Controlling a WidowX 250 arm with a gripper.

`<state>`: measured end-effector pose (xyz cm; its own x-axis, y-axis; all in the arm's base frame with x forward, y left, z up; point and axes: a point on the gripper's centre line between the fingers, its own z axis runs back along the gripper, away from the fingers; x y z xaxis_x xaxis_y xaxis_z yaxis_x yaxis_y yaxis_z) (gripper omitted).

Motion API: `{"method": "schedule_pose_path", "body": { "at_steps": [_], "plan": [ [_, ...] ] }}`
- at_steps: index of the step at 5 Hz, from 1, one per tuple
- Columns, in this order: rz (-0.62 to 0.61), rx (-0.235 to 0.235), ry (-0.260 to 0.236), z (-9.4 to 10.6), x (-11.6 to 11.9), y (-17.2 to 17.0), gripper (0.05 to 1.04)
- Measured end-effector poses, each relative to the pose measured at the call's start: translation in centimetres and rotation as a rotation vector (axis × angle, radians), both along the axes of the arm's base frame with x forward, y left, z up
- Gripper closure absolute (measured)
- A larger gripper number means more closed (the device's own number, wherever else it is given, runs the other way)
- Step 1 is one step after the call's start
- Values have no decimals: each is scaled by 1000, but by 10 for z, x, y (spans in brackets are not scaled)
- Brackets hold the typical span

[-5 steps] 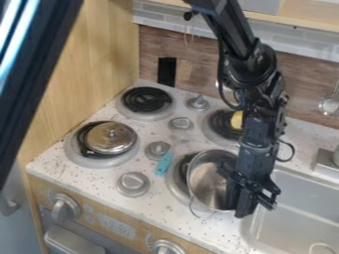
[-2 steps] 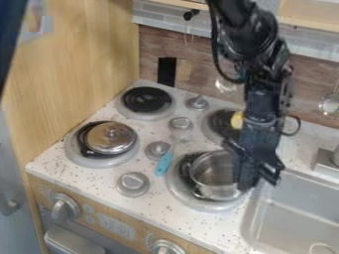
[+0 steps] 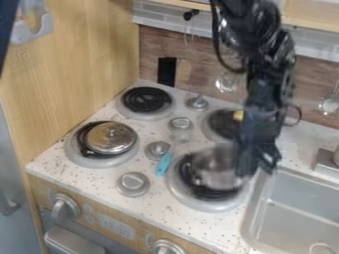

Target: Place the silver pot on the top left burner

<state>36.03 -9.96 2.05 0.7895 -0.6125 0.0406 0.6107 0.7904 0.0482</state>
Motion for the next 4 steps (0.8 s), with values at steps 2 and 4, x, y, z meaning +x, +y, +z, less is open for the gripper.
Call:
{"method": "schedule_pose_path", "body": {
  "at_steps": [2, 4],
  "plan": [
    [40, 91, -70, 10, 17, 49, 1034],
    [115, 178, -167, 14, 27, 117, 1034]
  ]
}}
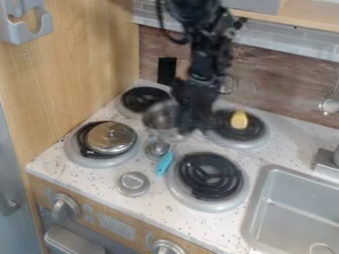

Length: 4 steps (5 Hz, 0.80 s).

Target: Place the silver pot on the top left burner

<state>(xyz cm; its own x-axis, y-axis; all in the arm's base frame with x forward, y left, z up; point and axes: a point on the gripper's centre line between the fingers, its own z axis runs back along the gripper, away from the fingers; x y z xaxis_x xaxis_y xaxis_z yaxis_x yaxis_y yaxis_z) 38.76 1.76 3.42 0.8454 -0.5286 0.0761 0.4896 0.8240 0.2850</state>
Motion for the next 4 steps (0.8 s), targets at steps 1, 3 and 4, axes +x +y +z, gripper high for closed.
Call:
{"method": "schedule_pose_path", "body": {
  "at_steps": [1, 3, 4],
  "plan": [
    [37, 9, -29, 2, 4, 32, 1034],
    [14, 33, -84, 17, 45, 79, 1034],
    [-48, 24, -99, 14, 70, 92, 1034]
  ]
}}
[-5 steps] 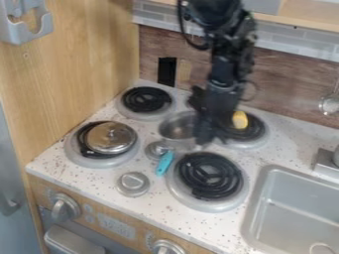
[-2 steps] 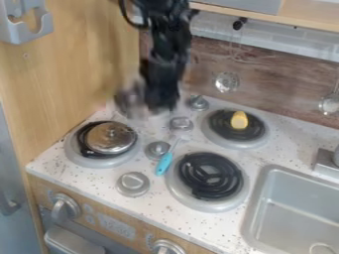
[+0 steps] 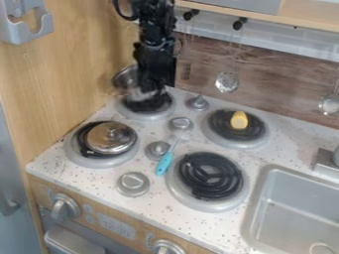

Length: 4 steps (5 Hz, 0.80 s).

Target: Place the silver pot on the top left burner

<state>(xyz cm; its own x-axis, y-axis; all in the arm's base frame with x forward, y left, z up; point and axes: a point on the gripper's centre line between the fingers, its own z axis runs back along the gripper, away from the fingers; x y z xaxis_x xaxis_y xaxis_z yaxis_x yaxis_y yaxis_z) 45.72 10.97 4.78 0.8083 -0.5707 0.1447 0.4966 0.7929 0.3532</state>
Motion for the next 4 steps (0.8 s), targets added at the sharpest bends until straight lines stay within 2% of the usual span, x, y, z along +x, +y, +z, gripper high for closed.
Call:
{"method": "schedule_pose_path", "body": {
  "at_steps": [2, 3, 4],
  "plan": [
    [-105, -33, 10, -28, 27, 0, 1034],
    [-145, -66, 25, -44, 36, 4, 1034],
    [-171, -93, 18, -52, 48, 14, 1034]
  ]
}}
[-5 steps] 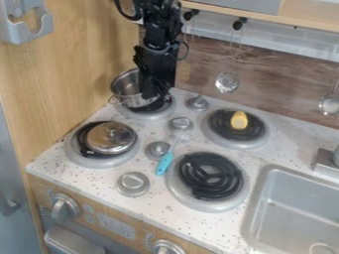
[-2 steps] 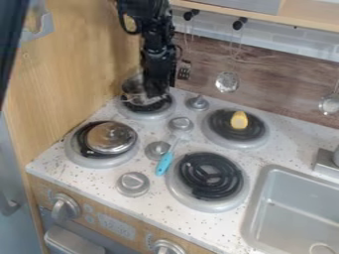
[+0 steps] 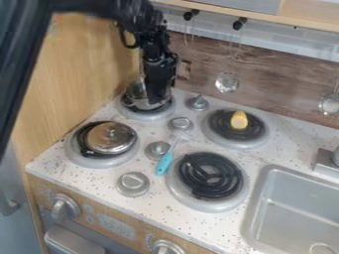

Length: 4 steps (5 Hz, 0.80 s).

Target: Place the silver pot on the top left burner

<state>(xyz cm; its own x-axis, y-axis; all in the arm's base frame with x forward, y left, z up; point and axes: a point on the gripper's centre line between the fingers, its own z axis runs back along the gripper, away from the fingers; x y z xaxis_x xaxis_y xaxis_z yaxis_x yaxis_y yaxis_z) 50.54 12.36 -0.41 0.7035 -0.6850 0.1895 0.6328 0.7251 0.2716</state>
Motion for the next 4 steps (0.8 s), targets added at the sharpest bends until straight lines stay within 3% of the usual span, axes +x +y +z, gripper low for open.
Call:
{"method": "schedule_pose_path", "body": {
  "at_steps": [1, 2, 3, 4],
  "plan": [
    [-6, -3, 13, -4, 4, 1, 1013],
    [12, -15, 22, -13, 0, -1, 886],
    [8, 4, 23, -17, -15, -3, 644],
    [-18, 64, -99, 28, -21, -9, 345]
  ]
}}
